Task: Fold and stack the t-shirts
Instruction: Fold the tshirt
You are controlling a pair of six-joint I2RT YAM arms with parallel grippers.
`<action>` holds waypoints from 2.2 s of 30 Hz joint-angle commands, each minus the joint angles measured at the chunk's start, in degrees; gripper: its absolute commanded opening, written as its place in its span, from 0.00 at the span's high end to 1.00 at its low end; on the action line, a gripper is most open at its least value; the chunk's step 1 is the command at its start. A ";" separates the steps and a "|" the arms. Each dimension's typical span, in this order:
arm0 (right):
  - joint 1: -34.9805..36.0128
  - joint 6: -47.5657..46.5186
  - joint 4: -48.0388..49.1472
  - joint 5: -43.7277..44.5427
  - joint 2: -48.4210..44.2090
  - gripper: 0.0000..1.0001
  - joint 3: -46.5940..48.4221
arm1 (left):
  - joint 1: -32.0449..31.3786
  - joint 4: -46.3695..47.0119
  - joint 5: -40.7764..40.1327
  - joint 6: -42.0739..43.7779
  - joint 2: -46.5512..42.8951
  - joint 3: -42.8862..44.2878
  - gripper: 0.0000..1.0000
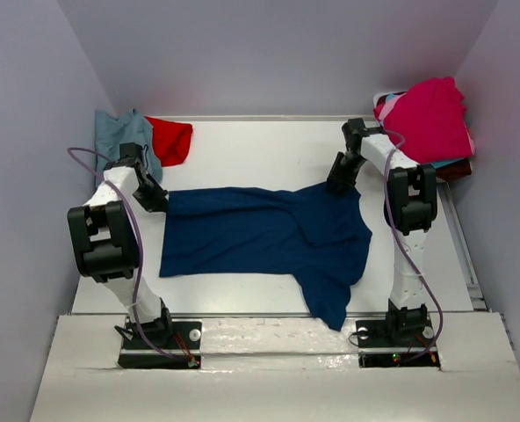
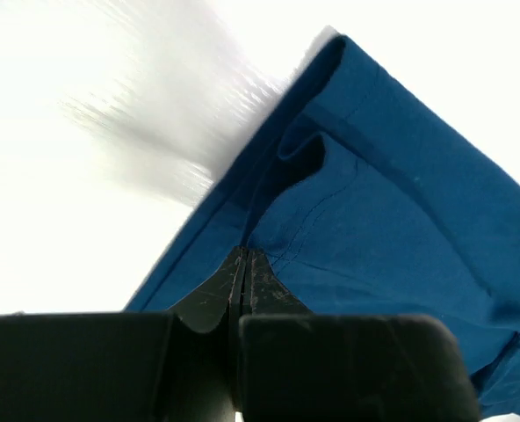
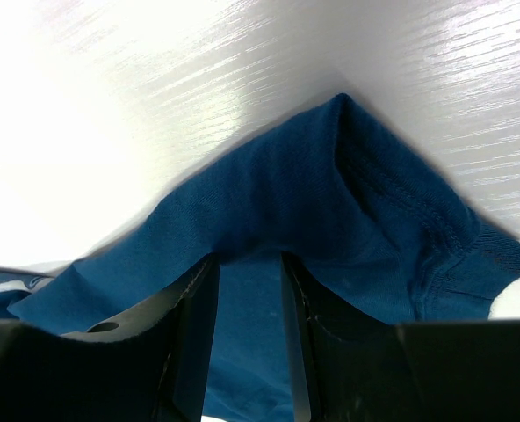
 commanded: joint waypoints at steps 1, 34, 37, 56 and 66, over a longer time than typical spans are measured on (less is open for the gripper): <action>-0.45 -1.28 -0.57 0.76 1.17 0.59 -0.47 | 1.74 -0.59 -1.82 1.55 0.54 3.24 0.94; -1.50 -1.81 -1.27 1.20 1.43 0.59 -0.29 | 2.28 -2.87 4.25 3.57 -6.23 3.15 0.62; -1.50 -1.99 -1.63 1.37 1.26 0.57 0.15 | 0.88 -4.19 3.11 4.36 -5.88 5.87 0.62; -1.50 -2.34 -2.86 1.02 -1.56 0.48 0.94 | -7.48 -3.93 3.46 6.30 13.72 20.82 0.64; -1.50 -2.43 -3.21 0.23 -1.82 0.48 0.50 | -8.01 -2.70 1.26 7.53 13.20 15.11 0.64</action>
